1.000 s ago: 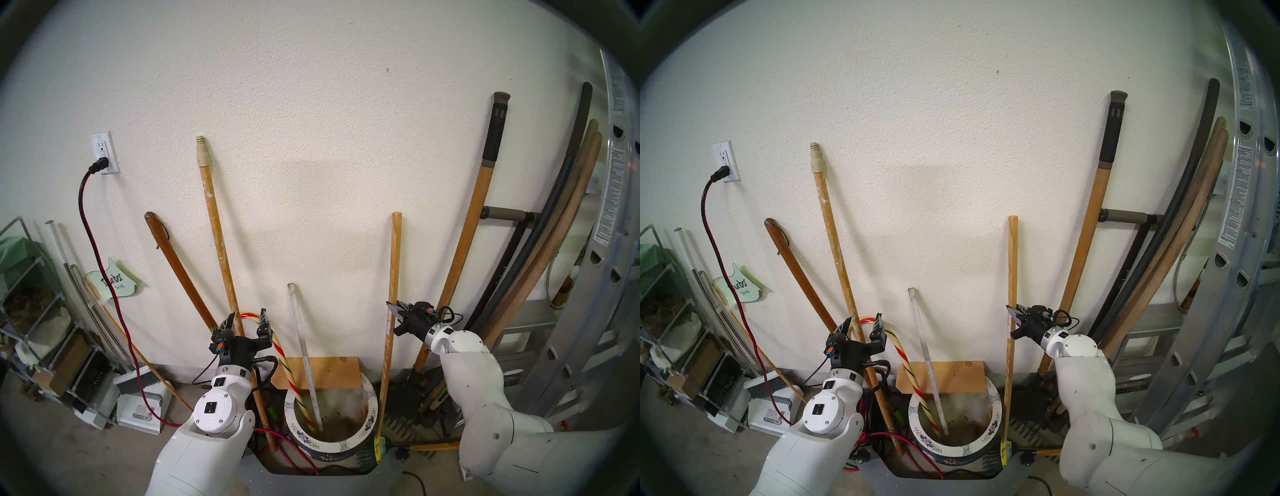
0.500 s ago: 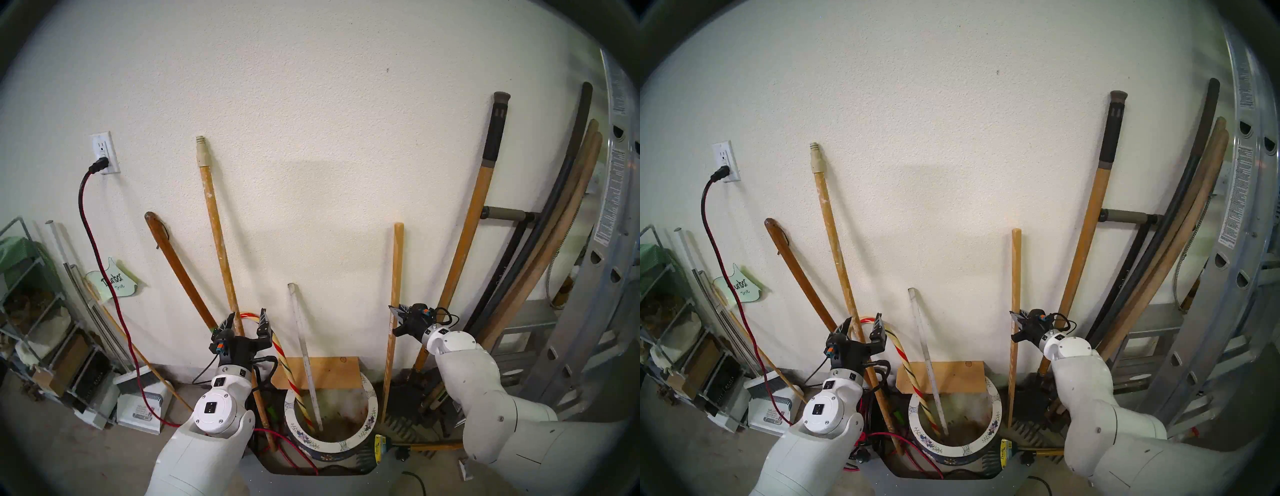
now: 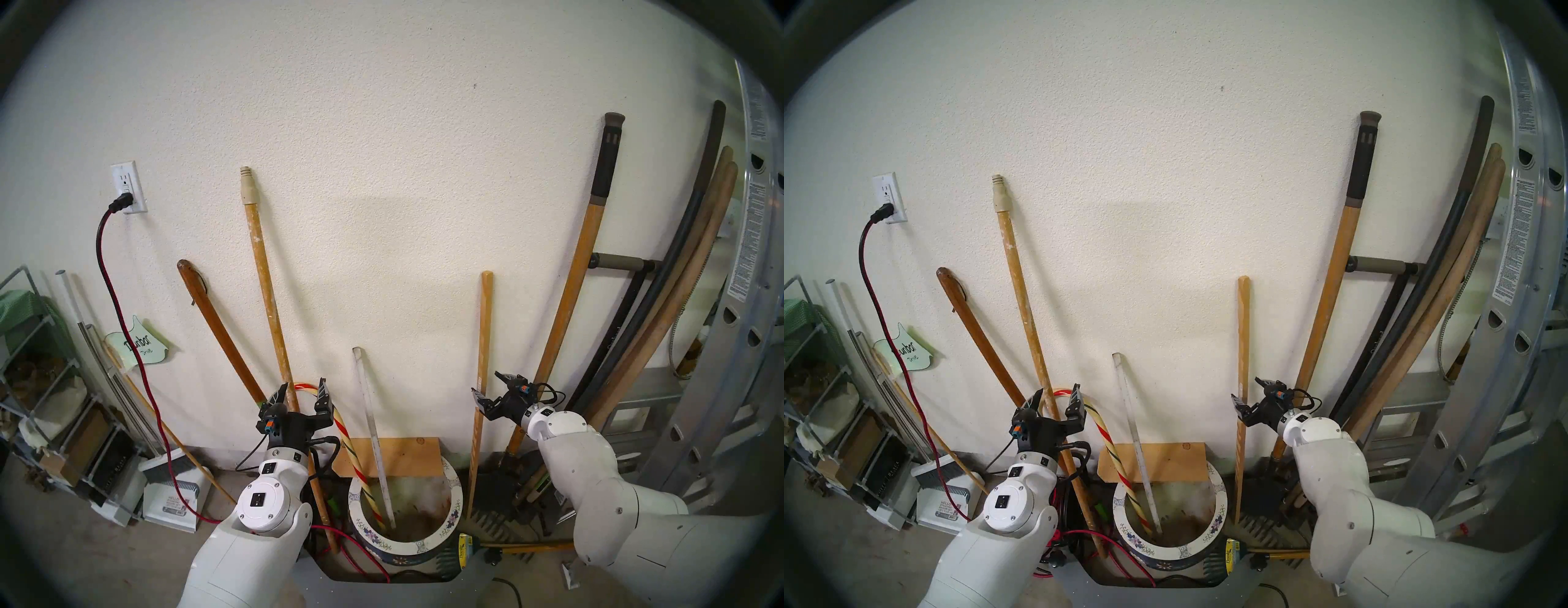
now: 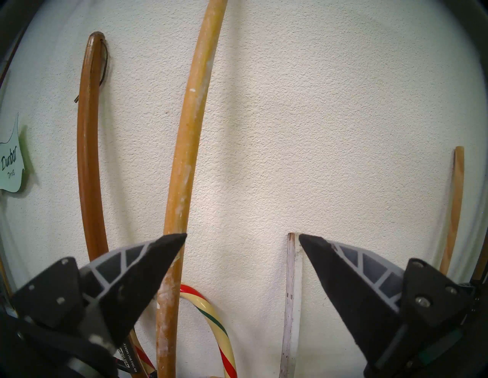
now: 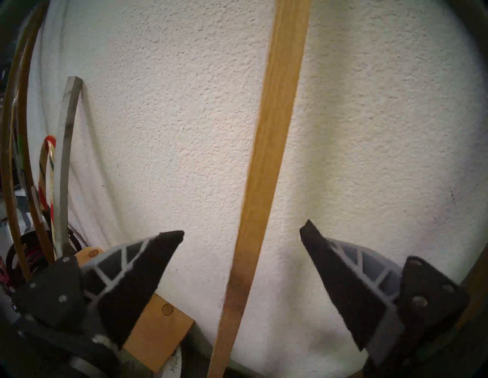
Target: Take wooden sticks or brooms out of the pot
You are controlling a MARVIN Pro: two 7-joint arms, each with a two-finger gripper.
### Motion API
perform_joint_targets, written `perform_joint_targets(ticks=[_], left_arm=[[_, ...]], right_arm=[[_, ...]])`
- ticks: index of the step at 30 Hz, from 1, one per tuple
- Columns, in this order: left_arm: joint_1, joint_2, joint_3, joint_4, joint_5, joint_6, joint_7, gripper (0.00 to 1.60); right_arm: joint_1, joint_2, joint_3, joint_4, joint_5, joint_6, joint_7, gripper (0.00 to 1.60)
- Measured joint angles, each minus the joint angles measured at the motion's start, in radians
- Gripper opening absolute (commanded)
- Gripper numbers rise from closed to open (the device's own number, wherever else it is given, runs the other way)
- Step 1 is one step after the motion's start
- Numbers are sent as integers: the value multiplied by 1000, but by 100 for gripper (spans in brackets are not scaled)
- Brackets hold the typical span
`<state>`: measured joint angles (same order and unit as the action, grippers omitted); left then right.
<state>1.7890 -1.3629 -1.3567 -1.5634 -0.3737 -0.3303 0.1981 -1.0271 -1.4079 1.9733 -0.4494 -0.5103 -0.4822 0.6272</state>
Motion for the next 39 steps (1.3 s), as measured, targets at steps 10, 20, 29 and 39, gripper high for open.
perform_joint_targets(ticks=[10, 20, 29, 39], left_arm=[[0, 0, 0, 0, 0, 0, 0, 160], [0, 0, 0, 0, 0, 0, 0, 160], [0, 0, 0, 0, 0, 0, 0, 160], [0, 0, 0, 0, 0, 0, 0, 160]], right_arm=[[-44, -11, 17, -99, 22, 14, 58, 160], [-124, -37, 42, -263, 54, 38, 151, 160], [-192, -64, 57, -396, 99, 48, 277, 160], [-269, -102, 76, -559, 165, 71, 413, 160]])
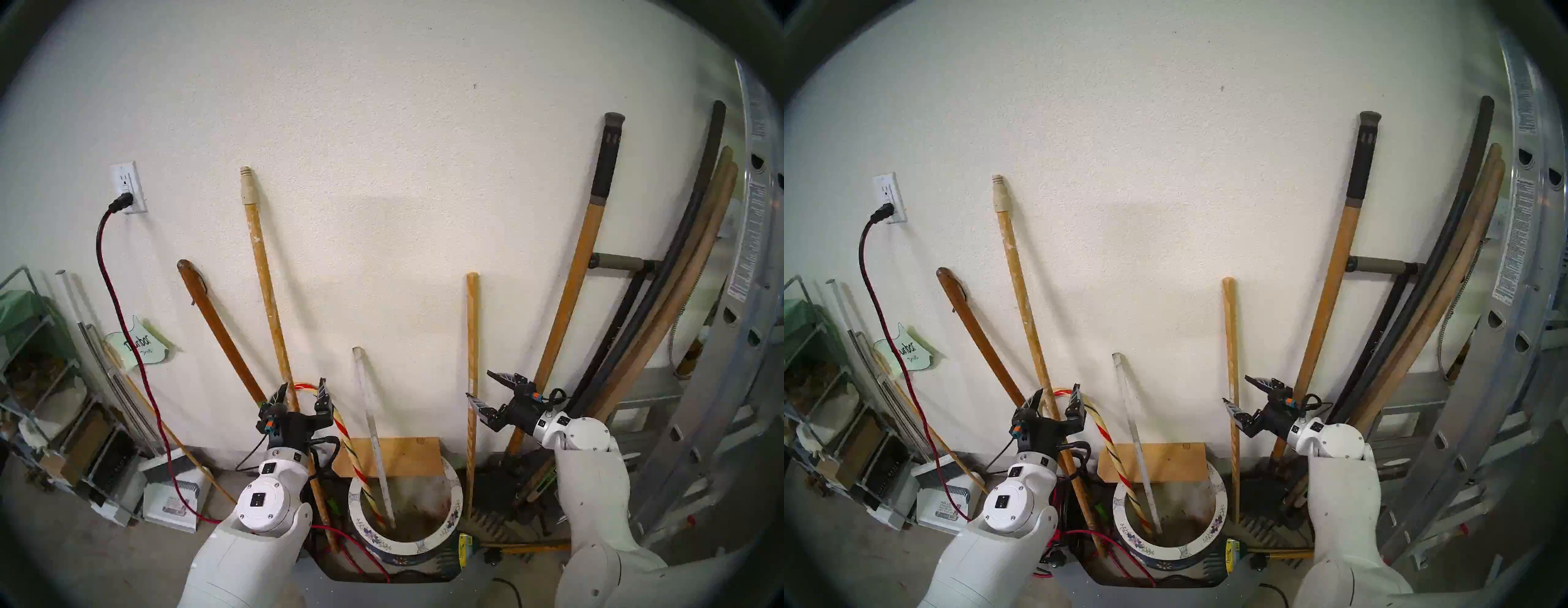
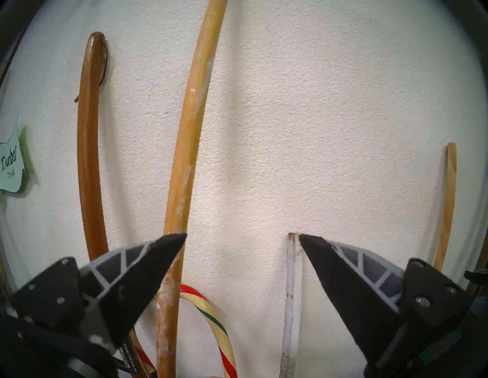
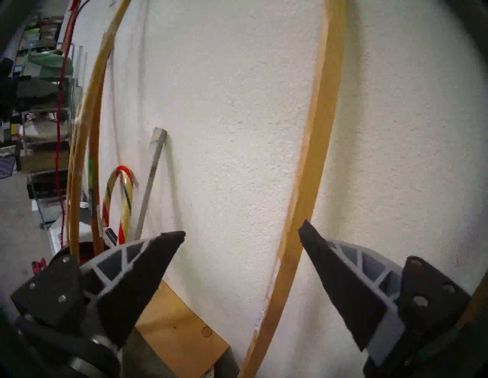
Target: Take wooden sticks or brooms out of the pot
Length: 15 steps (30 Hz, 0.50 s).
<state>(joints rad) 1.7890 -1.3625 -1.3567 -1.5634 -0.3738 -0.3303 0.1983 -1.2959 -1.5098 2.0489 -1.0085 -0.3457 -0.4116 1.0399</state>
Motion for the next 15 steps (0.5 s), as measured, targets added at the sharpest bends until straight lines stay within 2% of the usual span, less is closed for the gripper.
perform_joint_targets(ticks=[15], left_arm=[[0, 0, 0, 0, 0, 0, 0, 160]], right_arm=[[-113, -70, 33, -223, 86, 30, 96, 160]])
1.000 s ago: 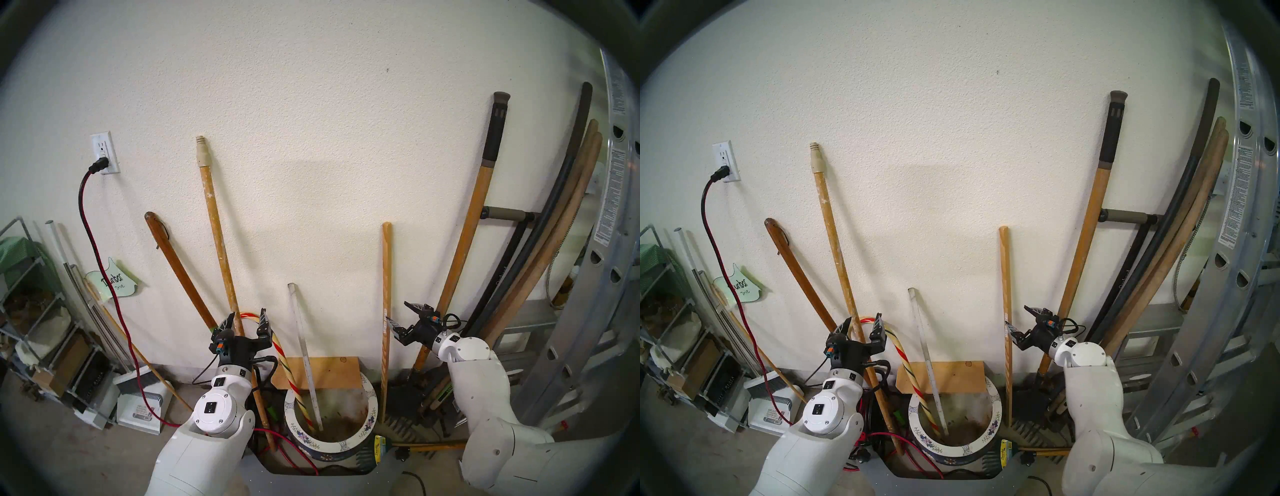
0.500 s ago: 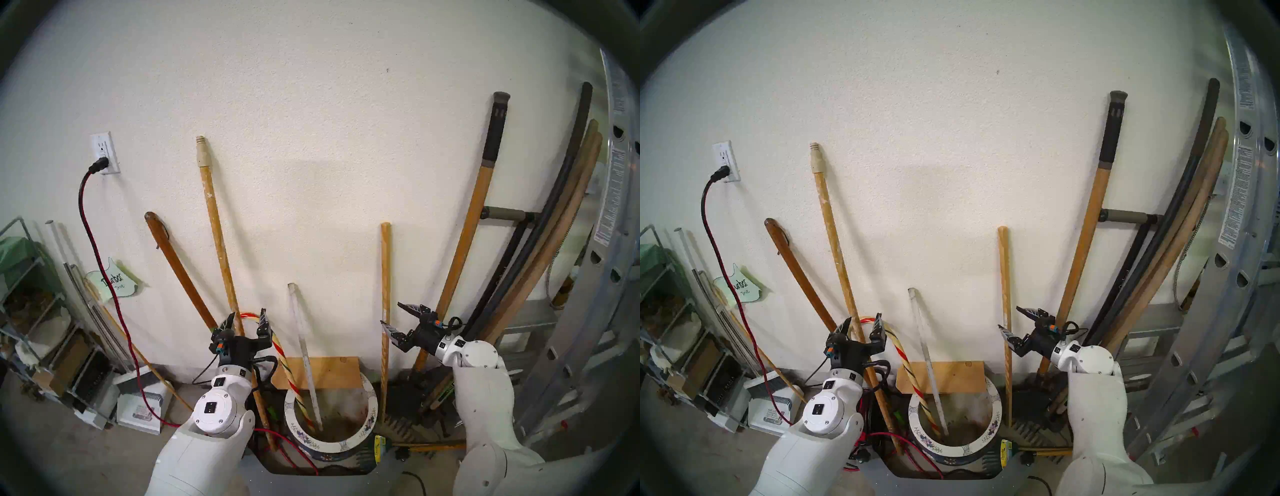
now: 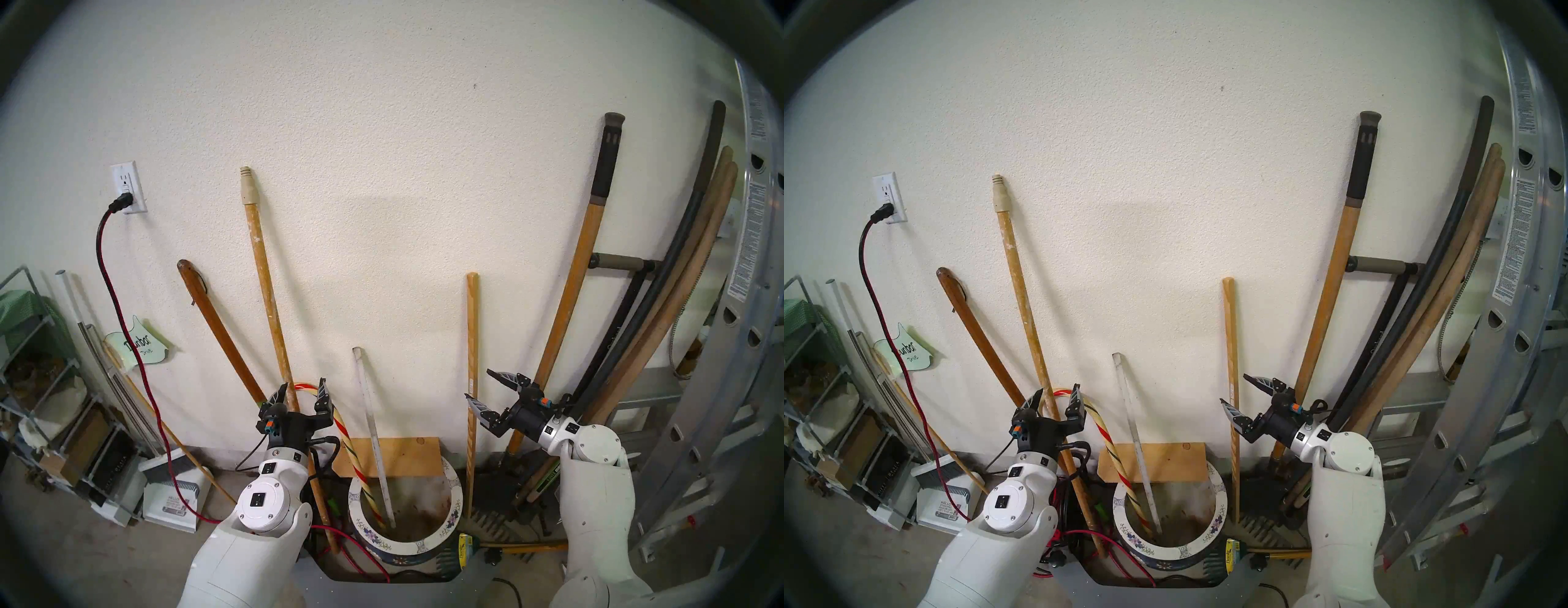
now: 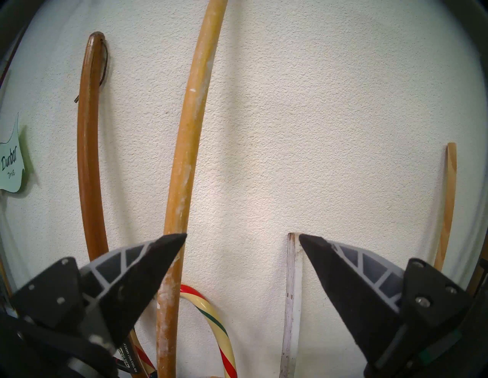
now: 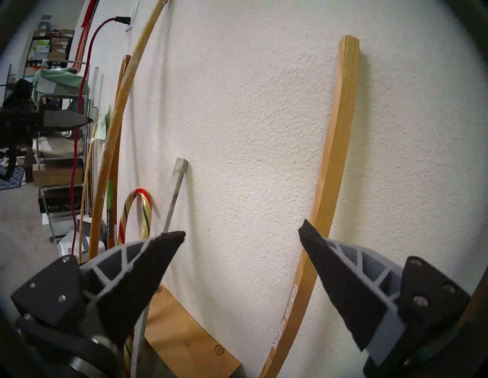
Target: Take wooden sticks or brooms out of the pot
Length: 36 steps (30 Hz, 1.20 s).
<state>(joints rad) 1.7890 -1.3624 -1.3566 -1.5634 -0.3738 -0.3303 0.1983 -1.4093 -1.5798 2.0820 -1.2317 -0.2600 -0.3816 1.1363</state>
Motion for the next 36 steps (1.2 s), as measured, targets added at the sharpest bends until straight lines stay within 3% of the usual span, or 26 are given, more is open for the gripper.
perform_joint_targets(ticks=[12, 19, 36], left_arm=[[0, 0, 0, 0, 0, 0, 0, 160], [0, 0, 0, 0, 0, 0, 0, 160], [0, 0, 0, 0, 0, 0, 0, 160]], right_arm=[[-78, -31, -88, -184, 148, -30, 53, 160], [-140, -32, -185, -275, 169, 7, -47, 160], [-109, -41, -334, -95, 132, 33, -352, 160]])
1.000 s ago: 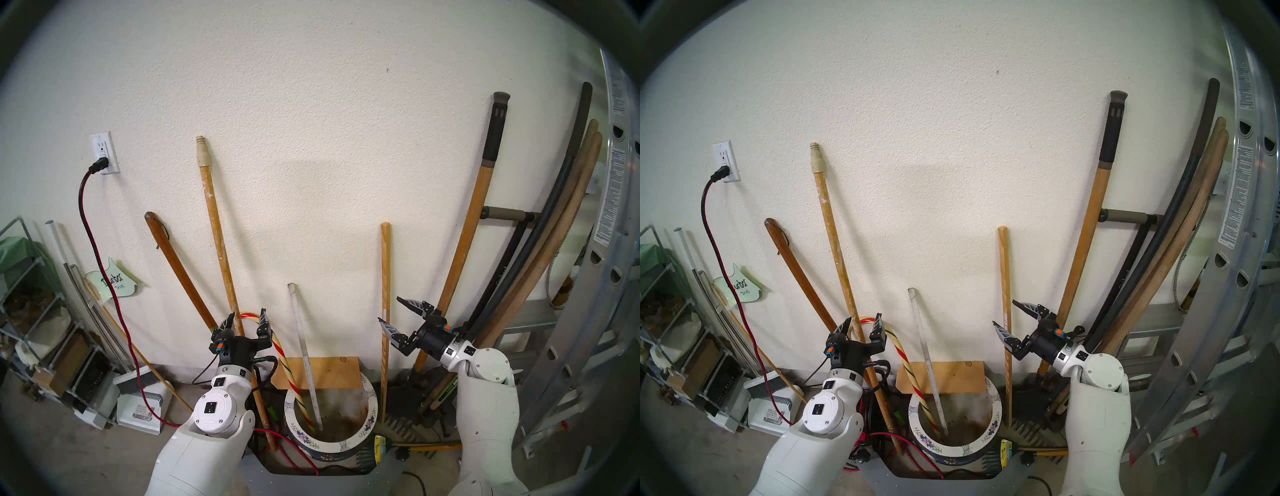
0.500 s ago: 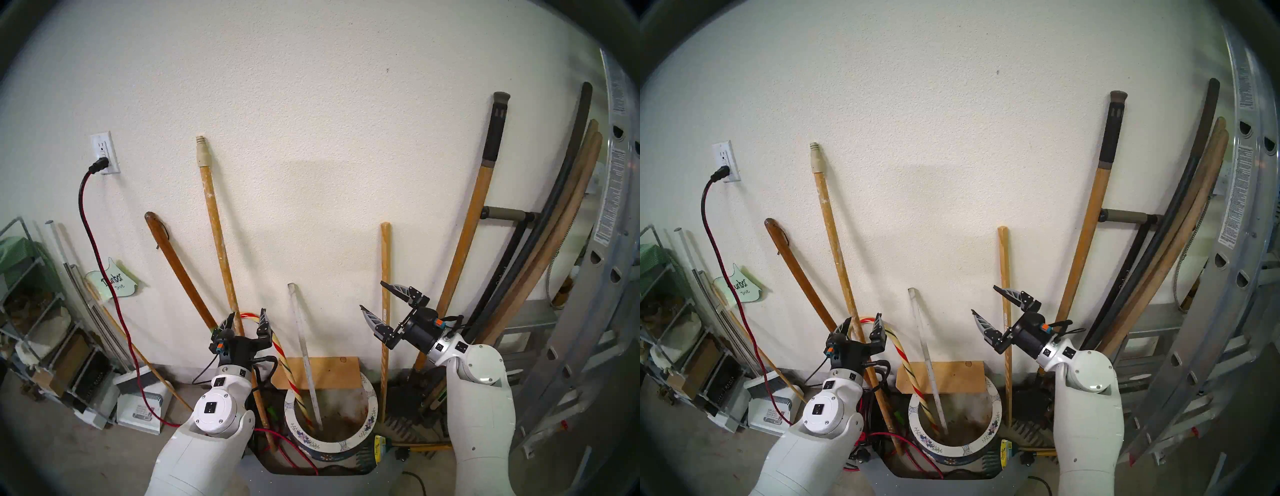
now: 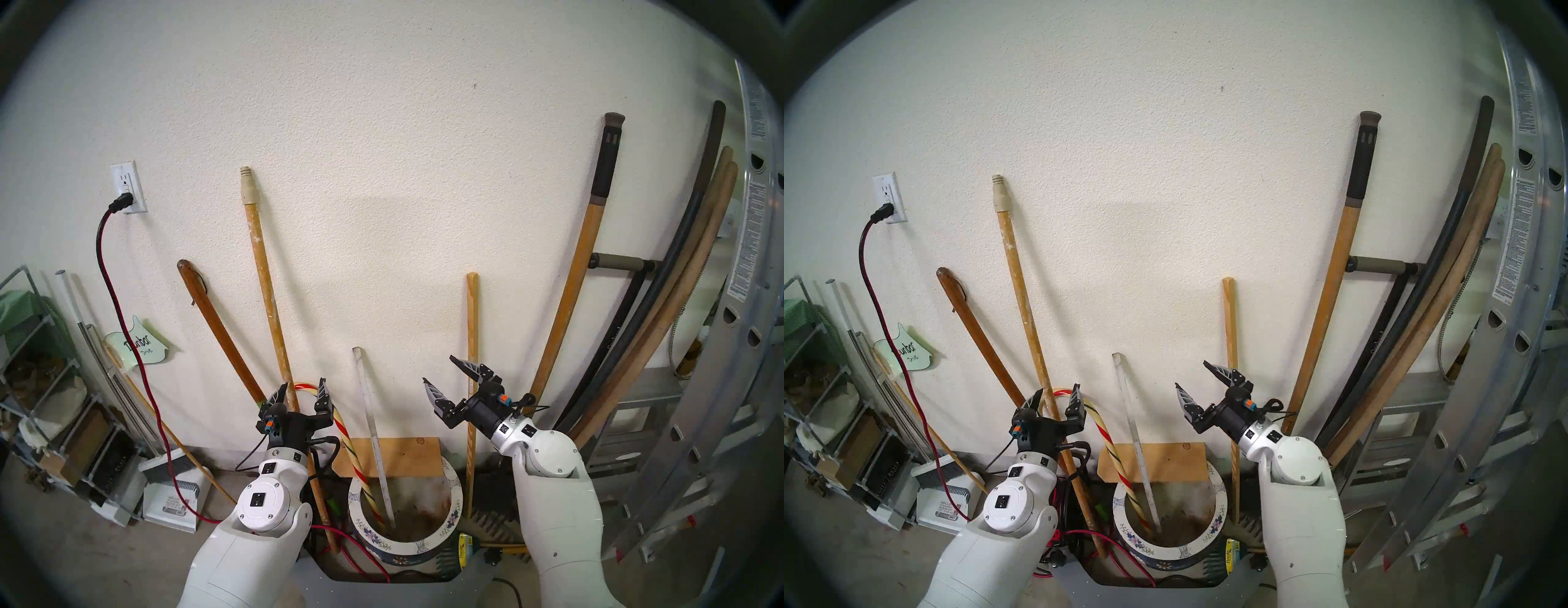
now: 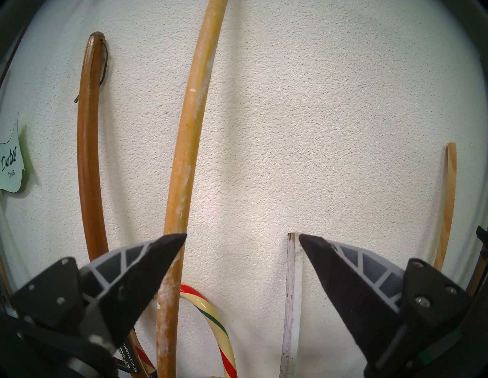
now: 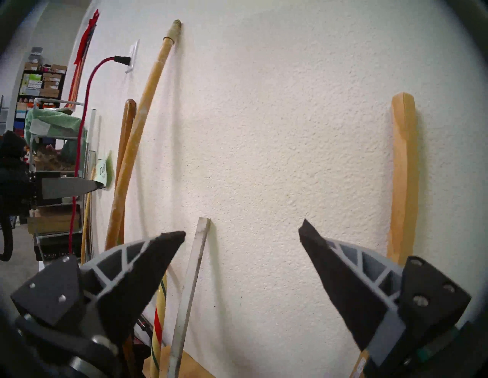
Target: Take wooden sticks or brooms out of the pot
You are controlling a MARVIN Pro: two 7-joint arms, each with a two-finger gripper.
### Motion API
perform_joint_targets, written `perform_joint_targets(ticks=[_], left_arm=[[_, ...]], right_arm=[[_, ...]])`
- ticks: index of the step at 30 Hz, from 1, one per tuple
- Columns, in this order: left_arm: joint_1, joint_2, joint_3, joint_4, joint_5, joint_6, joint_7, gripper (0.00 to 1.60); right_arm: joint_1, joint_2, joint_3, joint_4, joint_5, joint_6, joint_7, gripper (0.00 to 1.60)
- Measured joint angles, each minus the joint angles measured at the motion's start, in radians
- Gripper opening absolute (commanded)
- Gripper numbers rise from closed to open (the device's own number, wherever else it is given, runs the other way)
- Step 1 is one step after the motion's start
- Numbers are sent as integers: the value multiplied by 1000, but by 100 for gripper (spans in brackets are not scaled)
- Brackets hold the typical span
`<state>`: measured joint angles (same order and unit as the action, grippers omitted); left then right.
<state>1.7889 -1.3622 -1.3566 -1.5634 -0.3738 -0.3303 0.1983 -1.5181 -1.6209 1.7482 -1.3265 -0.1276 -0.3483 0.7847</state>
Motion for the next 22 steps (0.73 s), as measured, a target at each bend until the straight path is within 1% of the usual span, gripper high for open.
perform_joint_targets(ticks=[2, 6, 10, 15, 18, 22], left_arm=[[0, 0, 0, 0, 0, 0, 0, 160], [0, 0, 0, 0, 0, 0, 0, 160], [0, 0, 0, 0, 0, 0, 0, 160], [0, 0, 0, 0, 0, 0, 0, 160], [0, 0, 0, 0, 0, 0, 0, 160], [0, 0, 0, 0, 0, 0, 0, 160]], right_arm=[[5, -1, -13, 13, 4, -3, -26, 160], [11, -1, -56, 35, 16, -16, -106, 160], [6, 0, -95, 28, 17, -39, -163, 160], [-12, 3, -146, 7, -2, -64, -266, 160], [-19, 5, -157, 2, -16, -69, -299, 160], [-26, 9, -166, -2, -28, -72, -321, 160]])
